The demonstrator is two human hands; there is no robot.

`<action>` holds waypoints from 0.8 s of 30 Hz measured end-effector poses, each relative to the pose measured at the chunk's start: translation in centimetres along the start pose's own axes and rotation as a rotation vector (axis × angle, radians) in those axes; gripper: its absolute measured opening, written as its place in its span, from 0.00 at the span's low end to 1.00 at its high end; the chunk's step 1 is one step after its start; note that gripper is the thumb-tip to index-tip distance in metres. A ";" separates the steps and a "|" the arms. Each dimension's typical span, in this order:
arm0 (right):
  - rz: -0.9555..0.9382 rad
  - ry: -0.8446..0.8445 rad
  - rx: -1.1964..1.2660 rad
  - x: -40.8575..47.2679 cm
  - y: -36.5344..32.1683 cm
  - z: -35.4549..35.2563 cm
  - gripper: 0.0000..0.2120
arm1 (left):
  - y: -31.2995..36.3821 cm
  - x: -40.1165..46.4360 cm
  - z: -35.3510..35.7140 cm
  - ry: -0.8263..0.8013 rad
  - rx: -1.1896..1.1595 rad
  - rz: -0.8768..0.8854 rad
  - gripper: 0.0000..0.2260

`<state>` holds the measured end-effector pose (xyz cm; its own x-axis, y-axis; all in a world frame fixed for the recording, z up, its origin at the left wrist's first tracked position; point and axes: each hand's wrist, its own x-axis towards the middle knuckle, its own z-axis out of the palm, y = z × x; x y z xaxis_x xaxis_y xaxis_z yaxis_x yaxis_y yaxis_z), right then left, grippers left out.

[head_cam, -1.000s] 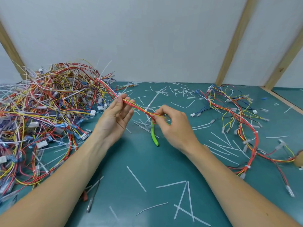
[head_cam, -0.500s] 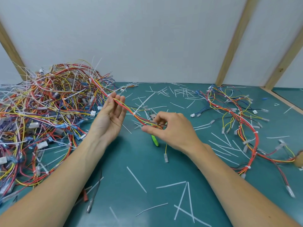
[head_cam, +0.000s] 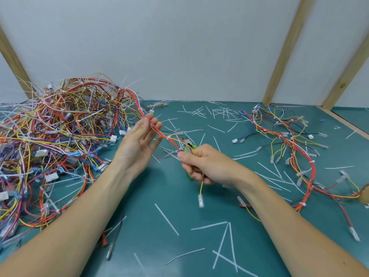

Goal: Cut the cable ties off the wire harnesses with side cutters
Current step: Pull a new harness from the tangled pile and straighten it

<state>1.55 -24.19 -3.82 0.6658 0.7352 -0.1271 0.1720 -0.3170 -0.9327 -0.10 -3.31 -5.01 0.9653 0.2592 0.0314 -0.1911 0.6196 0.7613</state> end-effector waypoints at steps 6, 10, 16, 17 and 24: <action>0.056 0.172 0.063 0.4 -0.7 -0.7 0.38 | 0.3 0.0 -0.1 0.035 -0.004 0.018 0.09; 0.076 0.603 -0.702 0.3 1.1 -1.4 0.26 | 0.4 0.0 -0.2 0.089 -0.011 -0.012 0.07; 0.181 0.549 -0.903 0.5 1.0 -0.8 0.22 | 1.0 -0.1 -0.1 0.081 -0.095 -0.089 0.06; 0.191 0.565 -0.936 0.4 1.1 -1.0 0.19 | 1.0 -0.1 -0.1 0.079 -0.110 -0.097 0.06; 0.324 0.572 -1.013 -0.1 1.7 -2.9 0.10 | 0.8 -0.2 -0.2 0.053 -0.070 -0.092 0.10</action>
<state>3.83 -26.53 -4.41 0.9644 0.2444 0.1007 0.2585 -0.9519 -0.1649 -0.43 -2.73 -4.52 0.9688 0.2369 -0.0724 -0.1162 0.6926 0.7119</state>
